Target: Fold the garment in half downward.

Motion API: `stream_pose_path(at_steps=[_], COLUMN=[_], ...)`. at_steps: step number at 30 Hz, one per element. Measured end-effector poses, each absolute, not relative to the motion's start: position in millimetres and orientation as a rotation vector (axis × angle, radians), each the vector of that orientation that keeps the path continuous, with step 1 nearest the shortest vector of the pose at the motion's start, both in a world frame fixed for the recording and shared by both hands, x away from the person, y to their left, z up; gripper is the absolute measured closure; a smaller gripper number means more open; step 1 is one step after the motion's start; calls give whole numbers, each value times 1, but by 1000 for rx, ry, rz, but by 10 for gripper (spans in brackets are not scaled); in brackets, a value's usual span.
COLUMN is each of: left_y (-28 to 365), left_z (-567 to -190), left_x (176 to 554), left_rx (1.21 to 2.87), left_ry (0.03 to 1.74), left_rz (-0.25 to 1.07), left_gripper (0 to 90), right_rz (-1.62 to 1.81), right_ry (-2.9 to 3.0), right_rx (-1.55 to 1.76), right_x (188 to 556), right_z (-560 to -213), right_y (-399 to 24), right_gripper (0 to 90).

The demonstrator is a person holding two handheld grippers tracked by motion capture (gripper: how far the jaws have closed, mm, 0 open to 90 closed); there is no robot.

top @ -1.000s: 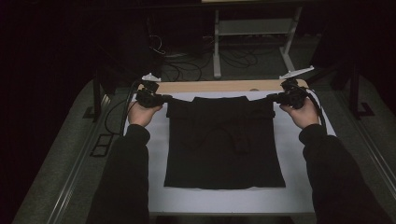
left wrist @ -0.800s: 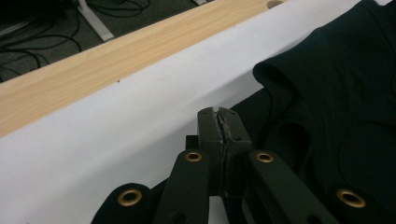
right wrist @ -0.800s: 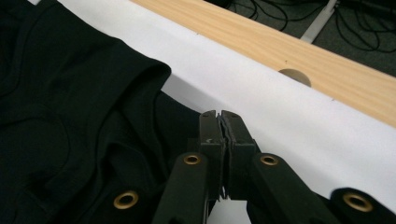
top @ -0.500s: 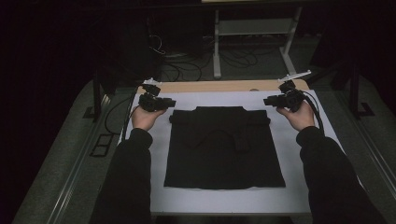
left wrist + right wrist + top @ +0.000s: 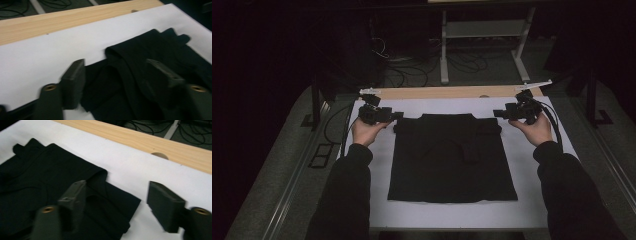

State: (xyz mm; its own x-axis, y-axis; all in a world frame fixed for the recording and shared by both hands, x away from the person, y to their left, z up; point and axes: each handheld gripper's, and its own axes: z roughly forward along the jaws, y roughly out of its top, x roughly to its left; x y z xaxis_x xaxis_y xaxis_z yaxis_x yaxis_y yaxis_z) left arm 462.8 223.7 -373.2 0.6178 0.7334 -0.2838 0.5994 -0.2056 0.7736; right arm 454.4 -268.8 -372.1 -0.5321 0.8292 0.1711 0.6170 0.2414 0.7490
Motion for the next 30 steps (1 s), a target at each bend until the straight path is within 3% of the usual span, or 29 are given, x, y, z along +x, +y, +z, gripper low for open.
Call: stream_pose_path(at_steps=[6,8,11,30], left_y=[223,222,220,203], left_z=[-374,-373,-373,-377], left_x=[455,453,450,432], left_rx=[1867,1849,1836,1888], left_ry=[1034,1033,1033,946], left_rz=[143,131,127,149], left_gripper=[108,32,0,0], right_rz=[1220,1230,1235,1278], right_ry=[2235,2239,2228,2296], right_rx=[1376,1383,1364,1286], right_x=[447,445,440,423], right_z=[-374,-375,-375,-383], right_y=[-271,-270,-269,-246], right_gripper=[97,0,0,0])
